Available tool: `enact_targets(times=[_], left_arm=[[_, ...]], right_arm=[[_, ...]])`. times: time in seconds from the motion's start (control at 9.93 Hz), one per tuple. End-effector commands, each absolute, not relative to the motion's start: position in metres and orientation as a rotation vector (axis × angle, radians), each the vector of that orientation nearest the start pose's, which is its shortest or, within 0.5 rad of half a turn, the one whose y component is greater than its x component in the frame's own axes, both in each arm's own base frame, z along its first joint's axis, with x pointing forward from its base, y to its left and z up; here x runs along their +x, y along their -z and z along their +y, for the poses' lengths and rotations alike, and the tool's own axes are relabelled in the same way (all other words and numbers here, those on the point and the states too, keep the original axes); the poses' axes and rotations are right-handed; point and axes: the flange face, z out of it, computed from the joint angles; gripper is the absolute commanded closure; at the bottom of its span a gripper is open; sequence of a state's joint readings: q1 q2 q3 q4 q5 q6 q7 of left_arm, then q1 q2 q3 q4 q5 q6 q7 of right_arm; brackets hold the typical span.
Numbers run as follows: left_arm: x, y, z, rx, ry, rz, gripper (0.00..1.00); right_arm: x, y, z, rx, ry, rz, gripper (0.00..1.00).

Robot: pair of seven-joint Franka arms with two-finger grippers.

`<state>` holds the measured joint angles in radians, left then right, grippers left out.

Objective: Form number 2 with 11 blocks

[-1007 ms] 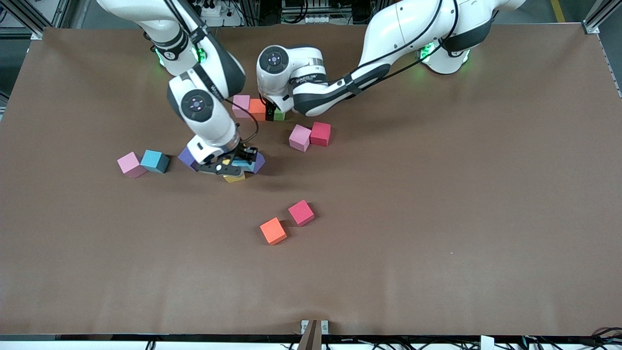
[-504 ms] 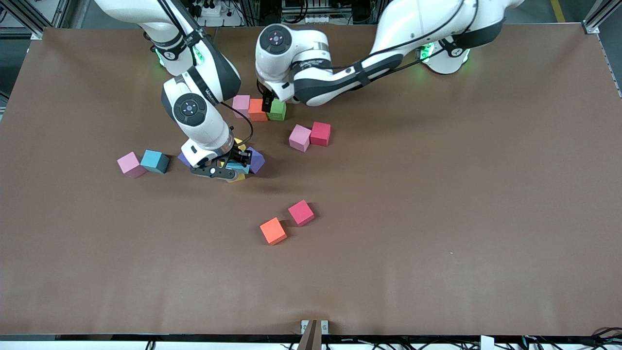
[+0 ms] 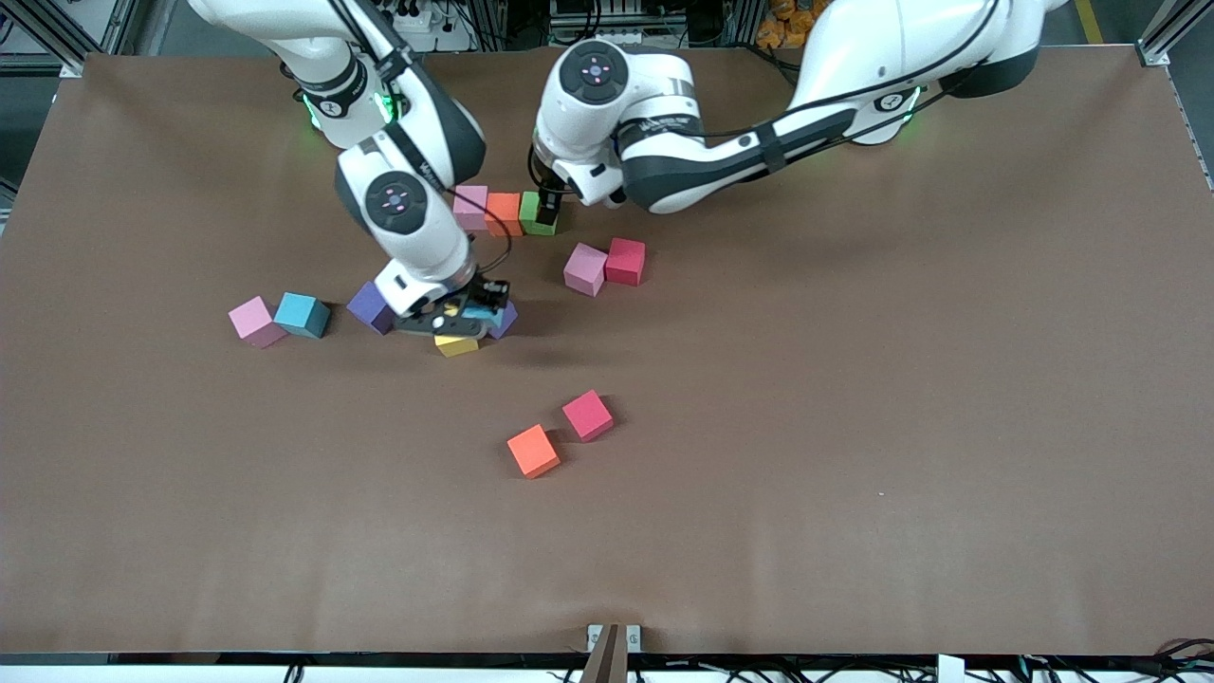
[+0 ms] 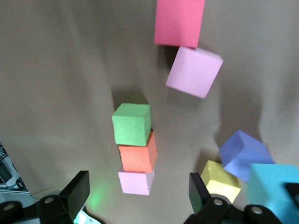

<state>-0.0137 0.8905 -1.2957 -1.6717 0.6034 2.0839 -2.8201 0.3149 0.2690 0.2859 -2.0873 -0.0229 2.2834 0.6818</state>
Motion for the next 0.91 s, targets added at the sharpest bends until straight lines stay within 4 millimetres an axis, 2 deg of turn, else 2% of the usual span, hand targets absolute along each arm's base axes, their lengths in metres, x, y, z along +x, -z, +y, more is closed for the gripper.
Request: enact_targets(times=[0.0, 0.1, 0.4, 0.6, 0.7, 0.81], left_arm=[[0.359, -0.380, -0.548, -2.156, -0.445, -2.315, 0.06], [0.370, -0.378, -0.540, -2.203, -0.425, -2.270, 0.06], [0.416, -0.377, -0.502, -2.297, -0.400, -2.217, 0.06], [0.434, -0.368, -0.483, -2.386, -0.414, -2.121, 0.06], [0.437, -0.362, -0.479, -2.432, -0.415, -2.061, 0.06], [0.439, -0.348, -0.474, -2.509, -0.408, -1.951, 0.05]], right_arm=[[0.442, -0.287, 0.343, -3.132, -0.166, 0.065, 1.00], [0.437, -0.289, 0.348, -3.133, -0.171, 0.091, 1.00], [0.435, -0.283, 0.346, -3.136, -0.179, 0.101, 1.00], [0.411, -0.265, 0.351, -3.128, -0.182, 0.089, 1.00], [0.405, -0.257, 0.350, -3.123, -0.182, 0.107, 1.00], [0.394, -0.256, 0.362, -3.122, -0.192, 0.094, 1.00]])
